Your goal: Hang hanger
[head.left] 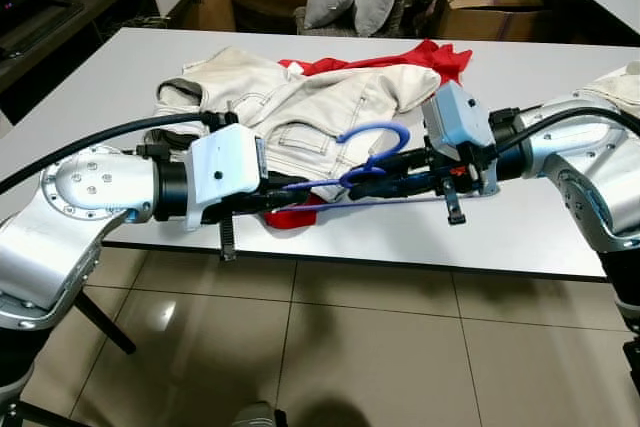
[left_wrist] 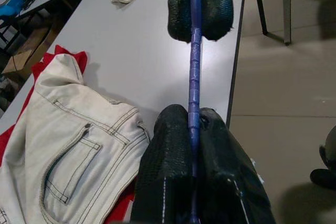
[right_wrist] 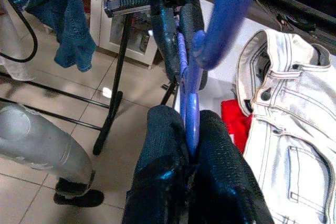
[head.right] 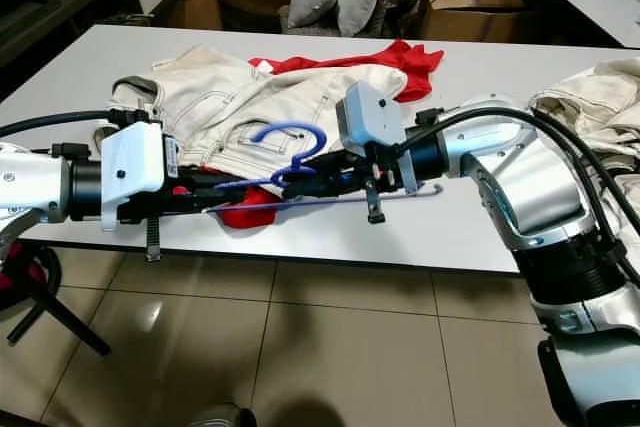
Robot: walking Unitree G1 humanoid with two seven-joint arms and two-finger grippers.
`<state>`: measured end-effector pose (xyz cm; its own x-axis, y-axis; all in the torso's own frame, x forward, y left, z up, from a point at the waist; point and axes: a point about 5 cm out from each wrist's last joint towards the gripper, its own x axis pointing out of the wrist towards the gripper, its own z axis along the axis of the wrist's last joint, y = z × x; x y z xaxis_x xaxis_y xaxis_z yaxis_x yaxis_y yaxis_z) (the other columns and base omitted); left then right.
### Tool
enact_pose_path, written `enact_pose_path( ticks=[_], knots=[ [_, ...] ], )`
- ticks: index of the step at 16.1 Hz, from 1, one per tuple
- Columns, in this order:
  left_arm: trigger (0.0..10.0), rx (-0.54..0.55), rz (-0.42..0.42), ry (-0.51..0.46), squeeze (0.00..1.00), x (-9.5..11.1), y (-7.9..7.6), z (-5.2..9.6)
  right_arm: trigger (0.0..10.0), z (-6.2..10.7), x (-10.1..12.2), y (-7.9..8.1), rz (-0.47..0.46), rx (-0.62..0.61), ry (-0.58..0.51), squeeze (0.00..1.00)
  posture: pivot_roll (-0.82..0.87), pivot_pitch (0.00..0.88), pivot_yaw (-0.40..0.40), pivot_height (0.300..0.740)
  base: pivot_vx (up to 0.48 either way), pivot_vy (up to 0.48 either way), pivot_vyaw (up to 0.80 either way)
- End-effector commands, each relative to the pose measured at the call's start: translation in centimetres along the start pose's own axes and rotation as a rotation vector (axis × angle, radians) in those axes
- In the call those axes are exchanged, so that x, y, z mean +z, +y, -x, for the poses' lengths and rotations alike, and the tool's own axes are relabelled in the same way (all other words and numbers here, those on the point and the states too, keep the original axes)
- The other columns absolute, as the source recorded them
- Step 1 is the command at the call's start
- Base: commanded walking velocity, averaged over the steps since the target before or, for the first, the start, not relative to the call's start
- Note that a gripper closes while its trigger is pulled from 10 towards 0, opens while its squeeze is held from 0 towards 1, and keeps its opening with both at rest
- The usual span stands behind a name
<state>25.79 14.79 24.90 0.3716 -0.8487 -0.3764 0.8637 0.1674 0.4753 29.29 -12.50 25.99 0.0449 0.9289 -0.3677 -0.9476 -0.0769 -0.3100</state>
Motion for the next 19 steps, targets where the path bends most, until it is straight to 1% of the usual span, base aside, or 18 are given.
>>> enact_pose_path(
  ticks=[1, 2, 3, 4, 5, 6, 7, 8, 9, 10, 11, 12, 13, 14, 15, 17, 18, 19],
  knots=[
    [10.0, 0.038, -0.007, -0.031, 0.00, 0.6, 0.8, 0.5, 0.0, 0.1, 0.2, 0.2, -0.001, 0.006, -0.001, 0.00, -0.10, 0.000, 0.062, 0.740, 0.000, 0.000, 0.00],
    [10.0, 0.052, 0.019, -0.055, 0.86, 0.8, 1.0, 0.6, 0.0, 0.0, 0.1, 0.3, -0.010, 0.008, -0.013, 0.00, -0.10, 0.000, 0.060, 0.740, 0.000, 0.000, 0.00],
    [10.0, 0.061, 0.037, -0.078, 1.00, 0.9, 1.2, 0.7, 0.0, 0.0, 0.1, 0.4, -0.015, 0.008, -0.022, 0.00, -0.09, 0.000, 0.058, 0.740, 0.000, 0.000, 0.00],
    [10.0, 0.057, 0.047, -0.101, 1.00, 1.1, 1.2, 1.0, 0.0, -0.1, 0.2, 0.4, -0.016, 0.009, -0.025, 0.00, -0.09, 0.000, 0.058, 0.740, 0.000, 0.000, 0.00],
    [10.0, 0.064, 0.066, -0.149, 1.00, 1.3, 1.2, 1.3, 0.0, -0.1, 0.1, 0.5, -0.019, 0.009, -0.026, 0.00, -0.09, 0.000, 0.056, 0.740, 0.000, 0.000, 0.00],
    [10.0, 0.069, 0.101, -0.221, 1.00, 1.6, 1.3, 1.7, 0.0, -0.1, 0.0, 0.6, -0.024, 0.011, -0.019, 0.00, -0.08, 0.000, 0.051, 0.740, 0.000, 0.000, 0.00],
    [10.0, 0.080, 0.153, -0.331, 1.00, 2.0, 1.5, 2.4, 0.0, -0.1, -0.2, 0.6, -0.025, 0.008, -0.004, 0.00, -0.08, 0.000, 0.048, 0.740, 0.000, 0.000, 0.00],
    [10.0, 0.076, 0.238, -0.465, 1.00, 2.2, 1.6, 3.3, 0.0, 0.1, -0.6, 0.4, -0.021, -0.014, 0.033, 0.00, -0.08, 0.000, 0.043, 0.740, 0.000, 0.000, 0.00],
    [10.0, 0.076, 0.250, -0.486, 1.00, 2.2, 1.5, 3.4, 0.0, 0.2, -0.6, 0.4, -0.020, -0.017, 0.034, 0.00, -0.08, 0.000, 0.043, 0.740, 0.000, 0.000, 0.00],
    [10.0, 0.124, 0.282, -0.536, 1.00, 2.0, 1.5, 3.5, 0.0, 0.5, -0.7, 0.3, -0.044, -0.050, 0.020, 0.00, -0.09, 0.000, 0.045, 0.740, 0.000, 0.000, 0.00],
    [10.0, 0.173, 0.302, -0.557, 1.00, 1.9, 1.6, 3.5, 0.0, 0.7, -1.0, 0.4, -0.059, -0.077, 0.015, 0.00, -0.09, 0.005, 0.043, 0.740, 0.000, 0.000, 0.00],
    [10.0, 0.235, 0.322, -0.574, 0.57, 1.6, 1.7, 3.6, 0.0, 1.1, -1.4, 0.9, -0.089, -0.106, -0.003, 0.00, -0.09, 0.012, 0.041, 0.740, 0.000, 0.000, 0.00],
    [10.0, 0.309, 0.349, -0.563, 0.04, 1.1, 1.6, 3.7, 0.0, 1.4, -2.1, 1.5, -0.122, -0.166, -0.019, 0.00, -0.09, 0.019, 0.042, 0.740, 0.000, 0.000, 0.00],
    [10.0, 0.400, 0.370, -0.509, 0.00, 0.2, 1.4, 3.7, 0.0, 1.6, -3.2, 2.2, -0.170, -0.268, -0.017, 0.00, -0.09, 0.026, 0.043, 0.740, 0.000, 0.000, 0.00],
    [10.0, 0.509, 0.394, -0.449, 0.00, -0.9, 1.1, 3.5, 0.0, 1.7, -4.3, 2.9, -0.210, -0.361, -0.001, 0.00, -0.10, 0.028, 0.044, 0.740, 0.000, 0.000, 0.00],
    [10.0, 0.627, 0.445, -0.350, 0.00, -2.8, 0.0, 2.9, 0.0, 1.9, -5.3, 3.7, -0.258, -0.518, -0.010, 0.00, -0.10, 0.029, 0.047, 0.740, 0.000, 0.000, 0.00],
    [10.0, 0.702, 0.500, -0.273, 0.00, -4.2, -1.1, 2.2, 0.0, 2.0, -5.8, 4.3, -0.299, -0.654, -0.020, 0.00, -0.11, 0.026, 0.048, 0.740, 0.000, 0.000, 0.00],
    [10.0, 0.745, 0.563, -0.248, 0.00, -5.0, -2.1, 1.6, 8.2, 2.1, -6.1, 4.8, -0.336, -0.760, -0.011, 0.00, -0.12, 0.020, 0.046, 0.740, 0.000, 0.000, 0.00]
  ],
)
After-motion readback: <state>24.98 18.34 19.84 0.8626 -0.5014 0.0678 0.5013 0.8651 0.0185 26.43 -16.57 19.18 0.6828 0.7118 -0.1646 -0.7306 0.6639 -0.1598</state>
